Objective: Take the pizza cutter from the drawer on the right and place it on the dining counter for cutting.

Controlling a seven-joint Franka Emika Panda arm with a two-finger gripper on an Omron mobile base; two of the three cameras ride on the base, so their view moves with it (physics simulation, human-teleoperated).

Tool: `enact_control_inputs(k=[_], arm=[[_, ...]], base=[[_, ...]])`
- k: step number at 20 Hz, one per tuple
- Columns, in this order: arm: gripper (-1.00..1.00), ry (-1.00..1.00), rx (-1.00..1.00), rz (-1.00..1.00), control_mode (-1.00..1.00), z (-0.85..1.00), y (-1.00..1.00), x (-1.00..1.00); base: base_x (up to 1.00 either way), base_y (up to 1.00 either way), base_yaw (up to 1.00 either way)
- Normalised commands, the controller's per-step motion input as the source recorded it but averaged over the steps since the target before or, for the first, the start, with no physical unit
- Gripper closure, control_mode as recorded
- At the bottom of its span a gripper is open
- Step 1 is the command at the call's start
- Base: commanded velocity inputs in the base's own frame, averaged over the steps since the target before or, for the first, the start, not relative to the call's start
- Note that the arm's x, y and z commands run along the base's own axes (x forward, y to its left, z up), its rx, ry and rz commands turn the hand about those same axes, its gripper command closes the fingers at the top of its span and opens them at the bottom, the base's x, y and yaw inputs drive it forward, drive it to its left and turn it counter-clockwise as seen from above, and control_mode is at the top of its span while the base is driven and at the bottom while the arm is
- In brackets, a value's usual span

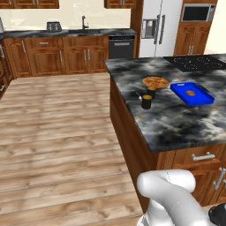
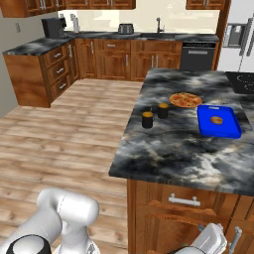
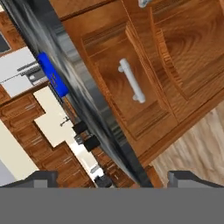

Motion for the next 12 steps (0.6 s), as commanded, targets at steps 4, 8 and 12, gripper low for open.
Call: enact_control_inputs(k=[4, 8, 12], arm=[[-1.00, 0.00, 0.05, -0.17, -1.00, -0.20, 0.00, 0.41], [-1.00, 0.00, 0.03, -0.15, -1.00, -0.18, 0.00, 0.57], [-1.00, -0.04, 0.00, -0.13, -1.00, -0.18, 0.00, 0.48]], base=[[0.00, 0.00, 0.00], [0.00, 0.00, 0.00], [0.00, 0.00, 0.00]])
